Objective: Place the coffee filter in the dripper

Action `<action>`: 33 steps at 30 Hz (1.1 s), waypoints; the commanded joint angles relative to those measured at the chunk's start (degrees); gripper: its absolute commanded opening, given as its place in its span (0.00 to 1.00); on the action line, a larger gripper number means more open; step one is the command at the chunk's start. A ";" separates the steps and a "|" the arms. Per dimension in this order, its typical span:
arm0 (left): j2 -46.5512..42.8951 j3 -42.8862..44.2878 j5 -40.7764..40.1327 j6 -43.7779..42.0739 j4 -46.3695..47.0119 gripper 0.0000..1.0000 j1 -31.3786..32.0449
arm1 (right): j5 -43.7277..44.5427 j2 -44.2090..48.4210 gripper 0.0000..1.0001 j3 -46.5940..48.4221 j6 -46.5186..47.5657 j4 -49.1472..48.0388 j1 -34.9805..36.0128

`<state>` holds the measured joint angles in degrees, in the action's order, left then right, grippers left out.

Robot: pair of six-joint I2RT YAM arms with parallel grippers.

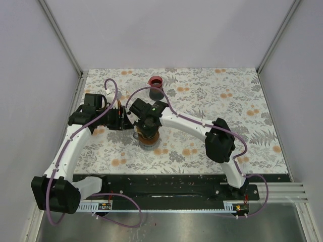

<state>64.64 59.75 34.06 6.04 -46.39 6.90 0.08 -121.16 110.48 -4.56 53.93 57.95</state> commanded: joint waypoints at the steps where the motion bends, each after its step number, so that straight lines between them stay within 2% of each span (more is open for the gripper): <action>1: 0.13 -1.56 5.13 4.76 4.46 0.53 0.57 | 2.30 -2.76 0.00 1.50 -2.21 -1.72 0.14; 14: 1.80 -3.49 9.44 7.49 7.81 0.54 1.72 | 4.15 -2.76 0.00 -3.34 -3.27 -9.81 0.06; 18: 1.37 -6.21 9.97 8.54 9.56 0.59 1.81 | 2.56 -4.25 0.00 -3.86 -3.70 -12.00 0.06; 25: 1.80 -6.92 12.25 11.00 12.55 0.57 1.81 | 1.86 -6.45 0.00 -3.51 -4.85 -11.66 -0.74; 33: 1.28 -5.61 16.29 9.70 12.03 0.56 1.81 | 2.38 -7.07 0.00 -1.76 -5.11 -9.99 -0.82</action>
<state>66.92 52.69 35.99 15.33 -35.86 6.66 2.35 -122.32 108.77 -7.88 49.23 57.04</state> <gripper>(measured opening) 0.554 0.014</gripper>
